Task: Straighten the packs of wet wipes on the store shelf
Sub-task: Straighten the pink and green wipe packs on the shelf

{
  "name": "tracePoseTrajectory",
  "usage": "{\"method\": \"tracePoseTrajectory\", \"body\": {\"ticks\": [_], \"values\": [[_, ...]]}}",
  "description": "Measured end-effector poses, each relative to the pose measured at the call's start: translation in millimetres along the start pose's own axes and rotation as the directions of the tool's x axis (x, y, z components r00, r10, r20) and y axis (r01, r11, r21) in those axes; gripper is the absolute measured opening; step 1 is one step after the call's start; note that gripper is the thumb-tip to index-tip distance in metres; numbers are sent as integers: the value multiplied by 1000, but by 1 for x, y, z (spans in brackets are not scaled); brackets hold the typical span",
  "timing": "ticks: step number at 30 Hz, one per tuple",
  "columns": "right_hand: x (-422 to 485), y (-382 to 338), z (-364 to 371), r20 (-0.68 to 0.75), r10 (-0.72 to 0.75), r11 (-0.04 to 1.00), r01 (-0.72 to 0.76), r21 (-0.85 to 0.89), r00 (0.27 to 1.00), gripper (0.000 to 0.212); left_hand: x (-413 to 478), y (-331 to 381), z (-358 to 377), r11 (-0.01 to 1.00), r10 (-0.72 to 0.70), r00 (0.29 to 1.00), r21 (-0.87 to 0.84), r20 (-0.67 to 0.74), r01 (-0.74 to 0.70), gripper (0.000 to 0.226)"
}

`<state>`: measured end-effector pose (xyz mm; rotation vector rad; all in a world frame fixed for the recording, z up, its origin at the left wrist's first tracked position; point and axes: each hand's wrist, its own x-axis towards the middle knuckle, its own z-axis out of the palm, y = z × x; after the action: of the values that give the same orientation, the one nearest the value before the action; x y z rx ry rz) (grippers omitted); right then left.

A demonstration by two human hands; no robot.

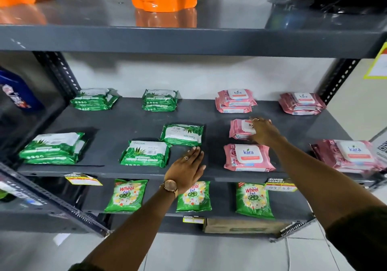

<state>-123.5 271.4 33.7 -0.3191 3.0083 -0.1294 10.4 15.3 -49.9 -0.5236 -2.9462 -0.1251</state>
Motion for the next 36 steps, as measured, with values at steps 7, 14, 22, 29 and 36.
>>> {"method": "tracePoseTrajectory", "body": {"ticks": [7, 14, 22, 29, 36], "values": [[-18, -5, -33, -68, 11, 963, 7, 269, 998, 55, -4, 3, 2, 999, -13, 1000, 31, 2, 13, 75], [-72, -29, -40, 81, -127, 930, 91, 355, 989, 67, -7, 5, 5, 999, -23, 999, 24, -22, 24, 67], [-73, -33, -36, 199, -106, 946, 36, 323, 974, 79, -6, 5, 4, 999, -42, 999, -11, -24, 42, 74], [-74, -44, -44, -35, 61, 986, -54, 158, 998, 58, -6, 5, 4, 999, -51, 999, -8, -8, 51, 75], [-80, -37, -43, -139, -31, 999, 29, -13, 990, 43, -7, 5, 4, 998, -61, 998, -5, -3, 61, 75]]}}
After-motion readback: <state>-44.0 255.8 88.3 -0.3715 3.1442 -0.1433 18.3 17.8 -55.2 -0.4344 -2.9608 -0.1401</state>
